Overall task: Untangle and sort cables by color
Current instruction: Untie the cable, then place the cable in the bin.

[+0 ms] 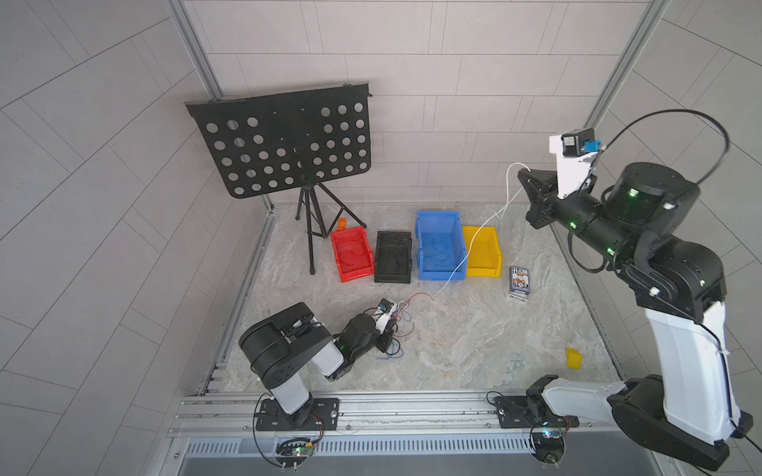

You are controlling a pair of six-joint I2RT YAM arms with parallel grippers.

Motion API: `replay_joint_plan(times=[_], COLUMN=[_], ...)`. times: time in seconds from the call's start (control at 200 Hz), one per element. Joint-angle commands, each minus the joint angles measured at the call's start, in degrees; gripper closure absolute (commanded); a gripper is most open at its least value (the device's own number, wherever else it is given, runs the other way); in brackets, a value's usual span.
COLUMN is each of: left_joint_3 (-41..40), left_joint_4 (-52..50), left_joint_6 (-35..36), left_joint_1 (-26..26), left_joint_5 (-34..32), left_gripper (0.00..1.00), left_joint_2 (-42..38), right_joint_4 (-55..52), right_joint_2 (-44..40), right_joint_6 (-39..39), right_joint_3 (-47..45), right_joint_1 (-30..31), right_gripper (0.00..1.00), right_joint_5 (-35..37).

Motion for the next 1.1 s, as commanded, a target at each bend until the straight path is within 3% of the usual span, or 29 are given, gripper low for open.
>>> replay_joint_plan(times=[0.0,0.12,0.27,0.385,0.69,0.896,1.096], left_joint_3=[-1.0,-0.3,1.9,-0.1,5.7,13.8,22.8], left_joint_4=[-5.7,-8.4,-22.4,-22.0,-33.0,-39.5,-45.6], left_joint_6=[-1.8,-4.5,-8.5,-8.9,-7.9,-6.2,-4.4], left_joint_1=[0.5,0.4,0.8,0.9,0.8,1.3,2.4], left_joint_5=[-2.0,0.2,-13.1,-10.9,-10.7,-13.8,-11.7], left_gripper=[0.92,1.0,1.0,1.0,1.0,1.0,1.0], left_joint_2=[-1.1,-6.0,-15.5,-21.3,-34.4,-42.3,-46.7], right_joint_4=[1.9,2.0,5.1,3.9,11.4,16.4,23.4], right_joint_2=[-0.3,2.2,2.7,3.2,7.6,10.9,14.2], right_joint_6=[-2.2,-4.0,-0.6,-1.3,0.3,0.8,2.2], right_joint_3=[-3.4,-4.0,-2.2,-1.9,-14.4,-21.0,-30.8], right_joint_1=[-0.5,-2.1,-10.8,-10.9,-17.1,-18.7,-20.5], right_gripper=[1.0,1.0,1.0,1.0,1.0,1.0,1.0], right_joint_5=[4.6,7.3,3.6,3.0,1.2,0.7,-2.4])
